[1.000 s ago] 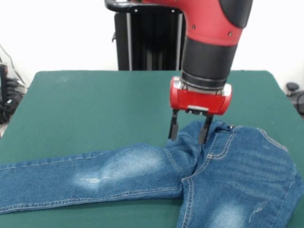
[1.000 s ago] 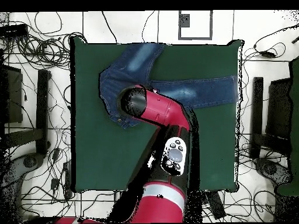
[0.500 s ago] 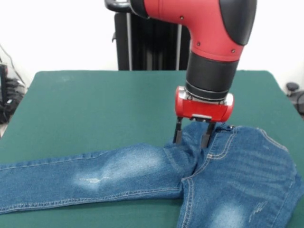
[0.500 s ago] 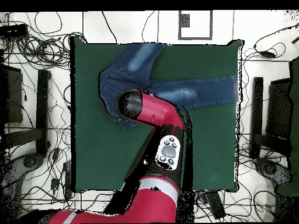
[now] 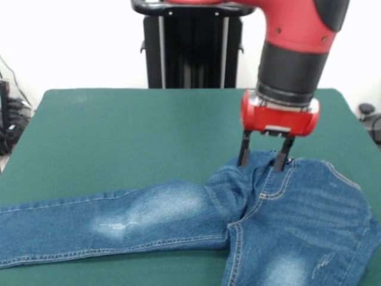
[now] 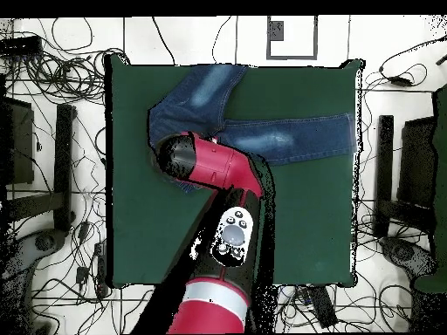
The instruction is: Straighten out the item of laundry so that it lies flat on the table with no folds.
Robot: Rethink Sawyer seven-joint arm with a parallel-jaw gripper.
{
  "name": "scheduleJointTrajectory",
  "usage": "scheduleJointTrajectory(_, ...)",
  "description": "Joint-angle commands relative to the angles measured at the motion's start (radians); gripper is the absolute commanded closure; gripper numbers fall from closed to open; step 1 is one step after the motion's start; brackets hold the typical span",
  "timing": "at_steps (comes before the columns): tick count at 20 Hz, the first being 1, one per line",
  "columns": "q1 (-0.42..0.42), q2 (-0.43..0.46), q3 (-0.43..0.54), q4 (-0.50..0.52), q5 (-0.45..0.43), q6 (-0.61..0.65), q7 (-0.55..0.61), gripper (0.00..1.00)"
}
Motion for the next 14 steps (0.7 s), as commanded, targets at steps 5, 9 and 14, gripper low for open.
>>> scheduleJointTrajectory(5, 0.025, -0.034, 0.033, 0.059, 0.043, 0.136, 0.294, 0.00)
scheduleJointTrajectory(9, 0.014, -0.032, 0.050, 0.078, 0.042, 0.101, 0.282, 0.00)
scheduleJointTrajectory(14, -0.007, -0.015, 0.078, 0.099, 0.039, 0.042, 0.263, 0.00)
